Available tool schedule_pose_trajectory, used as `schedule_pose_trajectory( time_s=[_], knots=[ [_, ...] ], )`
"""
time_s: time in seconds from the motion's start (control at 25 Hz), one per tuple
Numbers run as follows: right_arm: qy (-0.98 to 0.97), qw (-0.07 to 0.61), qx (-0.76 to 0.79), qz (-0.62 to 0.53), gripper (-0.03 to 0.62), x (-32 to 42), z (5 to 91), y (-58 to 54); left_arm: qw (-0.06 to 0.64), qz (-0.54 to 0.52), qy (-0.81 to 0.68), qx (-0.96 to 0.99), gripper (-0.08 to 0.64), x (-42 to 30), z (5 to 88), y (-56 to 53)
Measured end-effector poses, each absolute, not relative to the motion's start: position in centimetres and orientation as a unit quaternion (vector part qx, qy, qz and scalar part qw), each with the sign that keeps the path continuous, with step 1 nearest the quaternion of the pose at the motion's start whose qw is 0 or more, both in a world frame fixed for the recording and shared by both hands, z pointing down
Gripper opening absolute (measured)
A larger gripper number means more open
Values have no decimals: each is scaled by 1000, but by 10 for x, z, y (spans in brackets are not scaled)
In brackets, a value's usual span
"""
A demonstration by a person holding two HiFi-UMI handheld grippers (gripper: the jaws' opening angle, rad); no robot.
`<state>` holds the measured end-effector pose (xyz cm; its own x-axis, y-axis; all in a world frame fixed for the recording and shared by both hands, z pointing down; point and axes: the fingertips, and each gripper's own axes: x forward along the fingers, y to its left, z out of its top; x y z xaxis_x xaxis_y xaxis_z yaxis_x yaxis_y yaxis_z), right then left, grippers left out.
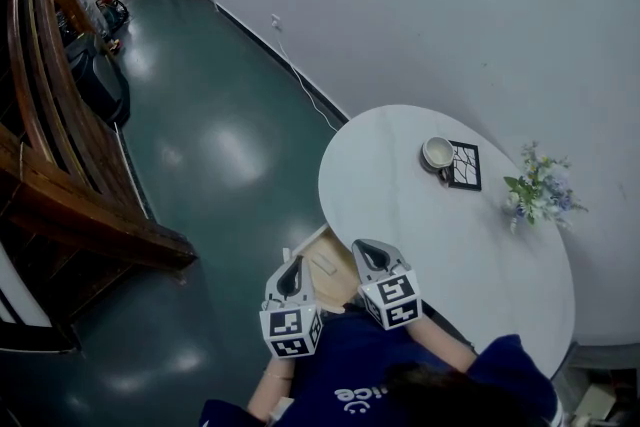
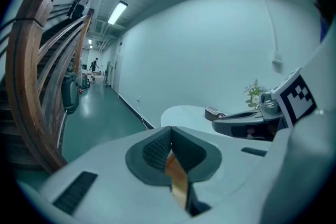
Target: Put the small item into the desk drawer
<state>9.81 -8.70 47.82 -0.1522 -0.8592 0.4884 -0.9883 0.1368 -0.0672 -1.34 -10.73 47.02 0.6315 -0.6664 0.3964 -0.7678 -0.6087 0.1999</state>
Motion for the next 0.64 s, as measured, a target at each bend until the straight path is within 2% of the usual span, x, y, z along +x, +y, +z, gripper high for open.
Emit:
schedule_pose_trajectory(
  time_s=[0.64],
  knots=[
    [-737, 179, 623, 193, 6, 91, 485, -90, 175, 151, -398, 888, 3, -14, 472, -113]
  ],
)
